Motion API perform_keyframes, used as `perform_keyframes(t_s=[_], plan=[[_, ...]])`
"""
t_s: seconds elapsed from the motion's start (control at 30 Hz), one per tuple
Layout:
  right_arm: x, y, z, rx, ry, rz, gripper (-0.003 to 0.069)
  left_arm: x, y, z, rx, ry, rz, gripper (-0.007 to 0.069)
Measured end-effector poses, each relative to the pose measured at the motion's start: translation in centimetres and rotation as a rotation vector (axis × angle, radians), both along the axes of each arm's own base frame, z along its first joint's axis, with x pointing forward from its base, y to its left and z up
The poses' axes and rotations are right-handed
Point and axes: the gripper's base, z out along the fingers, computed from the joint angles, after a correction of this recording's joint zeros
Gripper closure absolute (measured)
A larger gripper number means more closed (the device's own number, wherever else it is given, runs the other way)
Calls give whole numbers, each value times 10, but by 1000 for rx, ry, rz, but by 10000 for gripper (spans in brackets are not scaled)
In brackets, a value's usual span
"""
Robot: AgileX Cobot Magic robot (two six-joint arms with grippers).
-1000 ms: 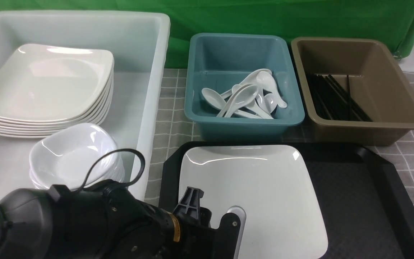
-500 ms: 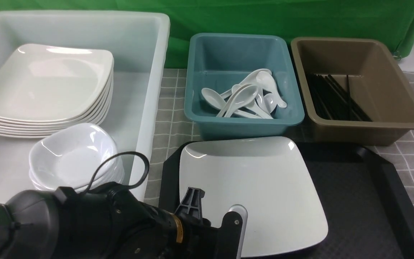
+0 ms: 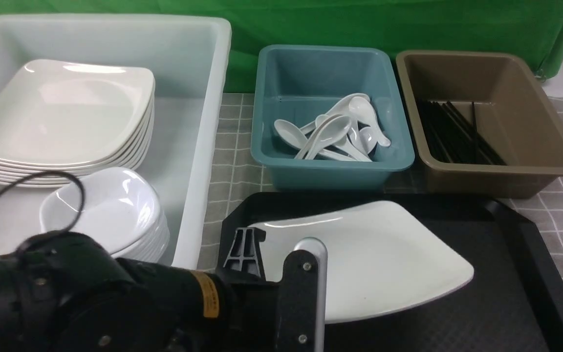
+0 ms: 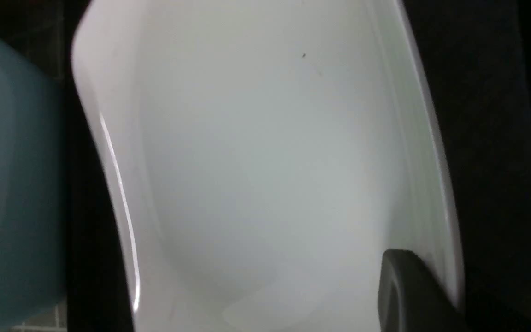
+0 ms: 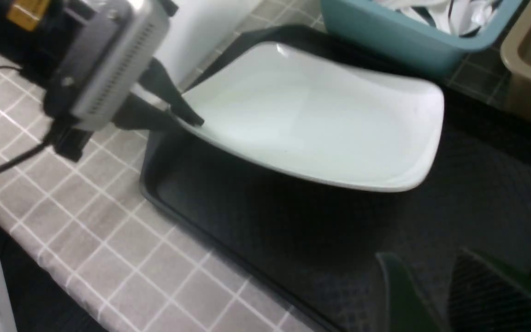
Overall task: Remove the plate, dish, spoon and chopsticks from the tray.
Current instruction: Use the left arm to put the plate into the large storage box on the left
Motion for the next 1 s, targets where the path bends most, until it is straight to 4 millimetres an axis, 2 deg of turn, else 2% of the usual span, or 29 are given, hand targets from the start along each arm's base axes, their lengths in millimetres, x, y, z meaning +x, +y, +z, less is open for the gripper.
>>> perform_keyframes(t_s=[0.17,0.27,0.5,0.57,0.63,0.9,1.0], plan=[[1,2,4,37,-38,9,443,-23,5,25,-37,4,-55,594],[3,3,6,49,-66,9,451,-30,9,32,-55,10,-61,594],[4,2,7,43,-89,2,541,-34,15,41,-80,-7,-62,594],[6,0,8,34,-103,-28,610,-35,16,49,-99,-22,-65,594],[8,-2,9,27,-118,-60,631,-35,16,58,-123,-40,-66,594],[13,-9,10,16,-144,-157,635,-38,18,92,-176,-76,-80,594],[15,-13,11,22,-149,-205,635,-39,23,111,-206,-103,-55,594]])
